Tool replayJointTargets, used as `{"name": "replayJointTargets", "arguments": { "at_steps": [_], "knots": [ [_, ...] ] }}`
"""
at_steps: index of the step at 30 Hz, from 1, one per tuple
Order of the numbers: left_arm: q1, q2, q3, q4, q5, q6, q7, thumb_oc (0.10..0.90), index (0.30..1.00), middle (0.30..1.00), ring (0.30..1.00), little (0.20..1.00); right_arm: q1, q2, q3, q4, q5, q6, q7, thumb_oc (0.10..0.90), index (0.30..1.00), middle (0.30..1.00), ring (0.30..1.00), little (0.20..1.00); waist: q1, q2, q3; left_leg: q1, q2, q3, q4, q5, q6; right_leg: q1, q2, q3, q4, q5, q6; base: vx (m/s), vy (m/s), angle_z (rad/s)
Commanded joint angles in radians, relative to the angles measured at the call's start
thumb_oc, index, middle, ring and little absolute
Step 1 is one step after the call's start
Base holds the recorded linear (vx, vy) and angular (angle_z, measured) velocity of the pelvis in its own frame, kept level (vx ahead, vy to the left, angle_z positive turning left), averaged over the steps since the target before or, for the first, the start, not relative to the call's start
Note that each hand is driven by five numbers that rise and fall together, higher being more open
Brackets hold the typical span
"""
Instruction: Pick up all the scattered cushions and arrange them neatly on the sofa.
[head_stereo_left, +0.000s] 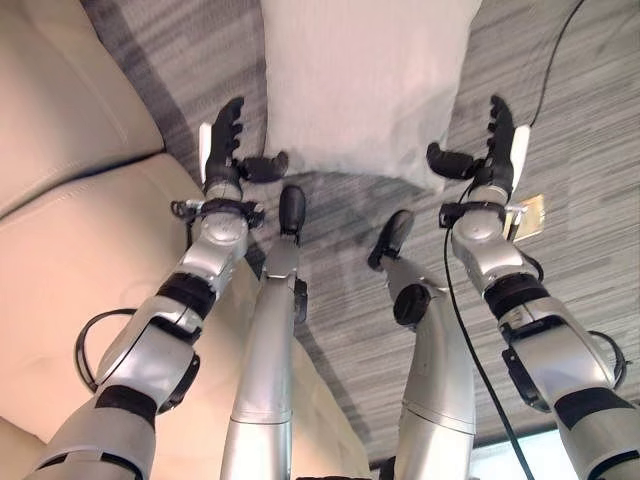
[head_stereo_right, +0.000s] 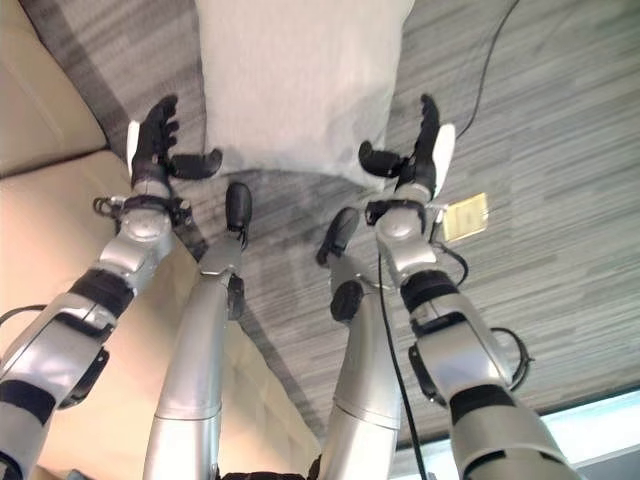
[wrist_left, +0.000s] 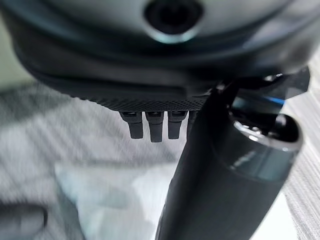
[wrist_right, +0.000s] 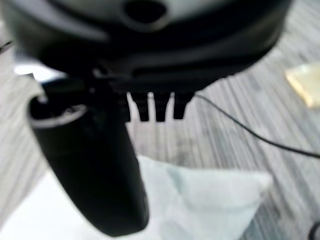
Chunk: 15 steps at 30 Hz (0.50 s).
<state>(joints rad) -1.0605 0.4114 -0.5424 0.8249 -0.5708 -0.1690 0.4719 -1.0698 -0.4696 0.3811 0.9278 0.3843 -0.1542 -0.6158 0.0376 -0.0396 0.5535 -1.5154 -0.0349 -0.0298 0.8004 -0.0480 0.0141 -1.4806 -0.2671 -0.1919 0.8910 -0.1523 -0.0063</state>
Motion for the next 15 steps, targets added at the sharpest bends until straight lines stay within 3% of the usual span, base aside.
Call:
{"name": "replayJointTargets", "arguments": {
  "at_steps": [1, 7, 13, 14, 15],
  "knots": [
    [0.047, -0.050, 0.031, -0.088, -0.006, -0.073, 0.025, 0.800, 0.900, 0.900, 0.900, 0.900, 0.055, -0.111, -0.007, -0.087, 0.033, -0.088, -0.057, 0.800, 0.900, 0.900, 0.900, 0.900, -0.028, 0.094, -0.033, 0.067, -0.010, -0.058, 0.004, -0.144, 0.016, 0.124, 0.013, 0.028, 0.014, -0.133, 0.064, 0.00, 0.000, 0.00],
    [-0.037, -0.102, -0.033, -0.087, -0.002, -0.081, 0.034, 0.800, 0.900, 0.900, 0.900, 0.900, -0.031, -0.147, 0.027, -0.115, 0.066, -0.139, -0.060, 0.800, 0.900, 0.900, 0.900, 0.900, -0.032, 0.101, -0.033, -0.043, -0.018, -0.056, 0.090, -0.163, 0.017, 0.012, 0.005, 0.064, 0.099, -0.158, 0.045, 0.04, 0.024, 0.00],
    [-0.091, -0.153, -0.074, -0.060, -0.012, -0.091, 0.027, 0.800, 0.900, 0.900, 0.900, 0.900, -0.100, -0.103, 0.096, -0.104, 0.072, -0.153, -0.038, 0.800, 0.900, 0.900, 0.900, 0.900, -0.027, 0.103, -0.033, -0.053, -0.024, -0.050, 0.076, -0.160, 0.015, -0.007, 0.000, 0.073, 0.104, -0.155, 0.046, 0.01, -0.017, 0.00],
    [-0.127, -0.187, -0.097, -0.038, -0.028, -0.097, 0.022, 0.800, 0.900, 0.900, 0.900, 0.900, -0.153, -0.051, 0.147, -0.073, 0.073, -0.152, -0.017, 0.800, 0.900, 0.900, 0.900, 0.900, -0.015, 0.110, -0.033, -0.054, -0.031, -0.051, 0.061, -0.154, 0.012, -0.013, -0.001, 0.079, 0.101, -0.154, 0.044, 0.00, -0.022, 0.04],
    [-0.129, -0.188, -0.097, -0.037, -0.028, -0.097, 0.021, 0.800, 0.900, 0.900, 0.900, 0.900, -0.156, -0.051, 0.149, -0.071, 0.074, -0.153, -0.017, 0.800, 0.900, 0.900, 0.900, 0.900, -0.016, 0.110, -0.033, -0.054, -0.031, -0.051, 0.059, -0.153, 0.012, -0.014, -0.002, 0.079, 0.101, -0.154, 0.044, 0.00, -0.021, 0.05]
  ]
}}
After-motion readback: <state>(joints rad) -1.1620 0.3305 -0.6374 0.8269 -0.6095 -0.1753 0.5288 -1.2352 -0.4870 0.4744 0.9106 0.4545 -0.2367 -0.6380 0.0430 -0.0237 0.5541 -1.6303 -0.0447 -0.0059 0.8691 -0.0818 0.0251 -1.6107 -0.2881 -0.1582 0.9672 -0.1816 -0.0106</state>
